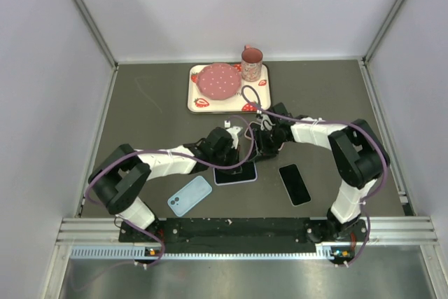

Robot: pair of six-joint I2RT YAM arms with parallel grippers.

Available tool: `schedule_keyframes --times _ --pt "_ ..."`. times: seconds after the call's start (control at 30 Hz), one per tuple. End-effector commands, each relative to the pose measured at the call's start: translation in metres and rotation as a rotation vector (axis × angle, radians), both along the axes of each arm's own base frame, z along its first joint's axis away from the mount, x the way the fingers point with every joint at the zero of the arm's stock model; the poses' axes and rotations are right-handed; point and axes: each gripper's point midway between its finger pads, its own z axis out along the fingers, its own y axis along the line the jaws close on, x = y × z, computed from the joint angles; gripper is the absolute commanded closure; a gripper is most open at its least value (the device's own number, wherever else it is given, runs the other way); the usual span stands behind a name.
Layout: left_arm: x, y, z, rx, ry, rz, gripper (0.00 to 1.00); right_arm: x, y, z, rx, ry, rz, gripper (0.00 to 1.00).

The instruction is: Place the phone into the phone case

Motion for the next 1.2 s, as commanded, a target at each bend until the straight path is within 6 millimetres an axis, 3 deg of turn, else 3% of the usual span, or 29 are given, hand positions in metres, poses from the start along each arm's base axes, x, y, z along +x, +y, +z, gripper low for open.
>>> schedule_keyframes --times 0.0,0.4,0.8,1.17 --pt "-0.012 0.039 -0.037 0.188 0.053 0.024 1.0 0.004 -0.017 -0.03 -0.109 -0.01 0.01 0.63" --pt "-0.011 0.036 -0.04 0.196 0.063 0.014 1.0 -0.021 -0.031 -0.041 -0.147 0.049 0.027 0.68" --pt "-0.008 0.035 -0.042 0.206 0.063 0.015 1.0 -0.052 -0.06 -0.069 -0.369 0.117 0.046 0.69" --pt "-0.003 0.034 -0.037 0.215 0.048 0.019 1.0 -0.057 -0.088 -0.08 -0.593 0.101 0.056 0.73"
